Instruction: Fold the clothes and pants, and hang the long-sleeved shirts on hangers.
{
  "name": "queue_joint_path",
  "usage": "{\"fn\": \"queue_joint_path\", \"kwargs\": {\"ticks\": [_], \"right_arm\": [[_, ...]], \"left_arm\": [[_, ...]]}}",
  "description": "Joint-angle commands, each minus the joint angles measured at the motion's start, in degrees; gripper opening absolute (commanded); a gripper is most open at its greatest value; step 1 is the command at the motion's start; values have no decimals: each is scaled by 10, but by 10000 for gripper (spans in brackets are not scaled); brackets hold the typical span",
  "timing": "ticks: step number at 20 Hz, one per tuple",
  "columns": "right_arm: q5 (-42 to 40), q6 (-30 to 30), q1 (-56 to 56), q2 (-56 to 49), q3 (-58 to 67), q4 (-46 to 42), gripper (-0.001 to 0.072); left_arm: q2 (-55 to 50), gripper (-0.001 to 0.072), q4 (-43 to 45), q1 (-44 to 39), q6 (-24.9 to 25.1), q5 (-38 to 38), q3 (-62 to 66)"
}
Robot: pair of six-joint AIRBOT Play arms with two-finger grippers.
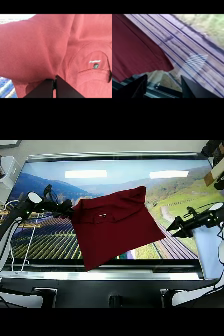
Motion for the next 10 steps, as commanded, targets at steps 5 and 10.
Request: {"fn": "queue_joint_path", "kwargs": {"ticks": [5,10], "right_arm": [[-51,-23,0,2,-54,37,477],[-85,-27,58,2,-55,29,313]], "left_arm": [[0,18,0,0,0,-1,0],[0,18,0,0,0,-1,0]]}}
